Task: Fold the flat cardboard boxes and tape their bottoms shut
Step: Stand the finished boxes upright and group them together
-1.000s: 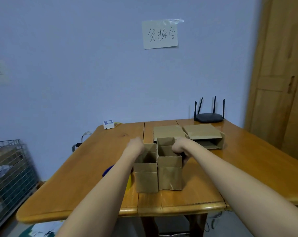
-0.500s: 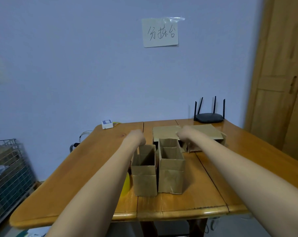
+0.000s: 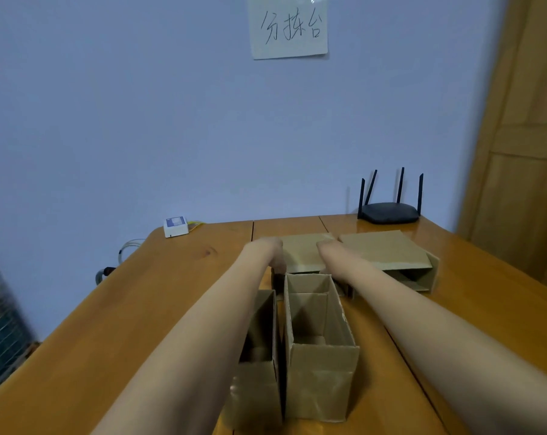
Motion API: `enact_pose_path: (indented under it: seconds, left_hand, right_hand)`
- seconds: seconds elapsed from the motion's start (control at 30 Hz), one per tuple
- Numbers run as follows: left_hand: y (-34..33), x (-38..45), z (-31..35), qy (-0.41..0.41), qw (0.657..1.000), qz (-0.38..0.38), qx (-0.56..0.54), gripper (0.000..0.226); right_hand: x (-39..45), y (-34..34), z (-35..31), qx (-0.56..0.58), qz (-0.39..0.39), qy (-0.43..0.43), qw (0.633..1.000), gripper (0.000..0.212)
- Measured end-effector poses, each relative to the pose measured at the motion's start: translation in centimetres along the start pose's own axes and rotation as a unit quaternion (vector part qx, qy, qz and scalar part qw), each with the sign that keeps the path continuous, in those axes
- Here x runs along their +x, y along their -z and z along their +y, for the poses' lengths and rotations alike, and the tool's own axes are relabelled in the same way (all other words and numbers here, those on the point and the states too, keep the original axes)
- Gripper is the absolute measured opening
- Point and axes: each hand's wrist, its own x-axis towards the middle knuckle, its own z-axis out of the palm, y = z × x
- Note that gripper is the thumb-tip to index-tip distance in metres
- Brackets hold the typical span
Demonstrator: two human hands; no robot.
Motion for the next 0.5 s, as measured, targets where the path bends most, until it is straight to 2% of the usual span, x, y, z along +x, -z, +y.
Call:
enact_pose_path:
  seconds: [0.1,0.17,0.23,0.27,0.37,0.5]
  left_hand:
    - [-0.6,1.6,-0.1,0.026,0.999,-0.045,0.003,0.053]
    - [-1.1,2.3,-0.4,0.039,0.996,-0.081,-0.019,0.044]
    - [-1.8,2.9,-0.7,0.049,0.994,-0.084,-0.055,0.027]
    - [-2.1,3.2,-0.9,0.053,0.994,-0.063,-0.072,0.022]
    - [-2.0,3.6,-1.7,0.062,0.989,0.019,-0.13,0.031]
    - [-0.1,3.7,-3.0,0.071,0.968,0.123,-0.207,0.021]
  right_hand:
    - [1.6,-1.5,-0.4,-0.039,0.004,0.021,0.999,0.045]
    - [2.4,-2.1,-0.8,-0.074,0.005,0.03,0.997,0.044]
    - [3.1,-2.3,-1.2,-0.102,0.014,0.032,0.994,0.039]
    - [3.3,-2.4,-1.4,-0.11,0.023,0.032,0.993,0.034]
    - [3.4,-1.7,-2.1,-0.11,0.044,0.032,0.992,0.02]
    - [3.8,0.5,-2.6,-0.076,0.091,0.003,0.993,0.019]
